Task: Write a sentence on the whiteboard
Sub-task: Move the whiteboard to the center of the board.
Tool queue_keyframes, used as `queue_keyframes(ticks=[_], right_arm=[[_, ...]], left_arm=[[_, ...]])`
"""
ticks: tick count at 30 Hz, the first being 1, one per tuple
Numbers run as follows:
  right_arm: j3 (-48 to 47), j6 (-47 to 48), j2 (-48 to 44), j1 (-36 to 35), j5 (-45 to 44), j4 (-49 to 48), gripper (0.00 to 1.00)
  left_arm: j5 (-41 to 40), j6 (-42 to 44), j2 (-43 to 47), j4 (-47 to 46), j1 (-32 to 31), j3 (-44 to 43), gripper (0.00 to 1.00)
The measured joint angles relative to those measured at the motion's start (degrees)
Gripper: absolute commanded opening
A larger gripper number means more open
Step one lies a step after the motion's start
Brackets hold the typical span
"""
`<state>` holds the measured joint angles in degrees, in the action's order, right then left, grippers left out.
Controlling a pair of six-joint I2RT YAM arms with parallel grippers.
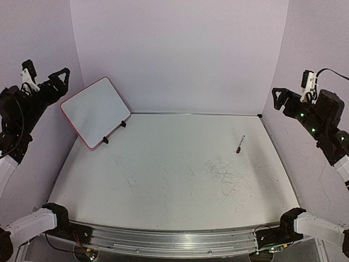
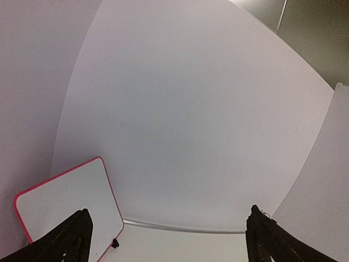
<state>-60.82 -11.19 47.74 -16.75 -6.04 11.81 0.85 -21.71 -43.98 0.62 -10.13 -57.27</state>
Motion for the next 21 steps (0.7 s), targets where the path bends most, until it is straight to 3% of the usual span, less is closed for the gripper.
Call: queue_keyframes(ticks=[7, 12, 16, 21], right_arm=[[1.4, -1.3, 2.2, 0.0, -2.5, 0.4, 0.98], [4.4, -2.0, 2.5, 0.0, -4.7, 0.3, 0.98], [5.8, -2.6, 2.7, 0.0, -5.2, 0.3, 0.98], [5.9, -3.3, 4.0, 0.0, -2.9, -0.5, 0.98]], left_arm=[[6.4, -1.2, -6.4, 4.0, 0.0, 7.2, 0.99], [6.4, -4.2, -10.8, 7.2, 0.0, 11.4, 0.98], [6.1, -8.1, -15.4, 7.6, 0.0, 13.2, 0.9], [5.6, -13.7, -22.8, 8.3, -1.1, 14.7, 0.93]])
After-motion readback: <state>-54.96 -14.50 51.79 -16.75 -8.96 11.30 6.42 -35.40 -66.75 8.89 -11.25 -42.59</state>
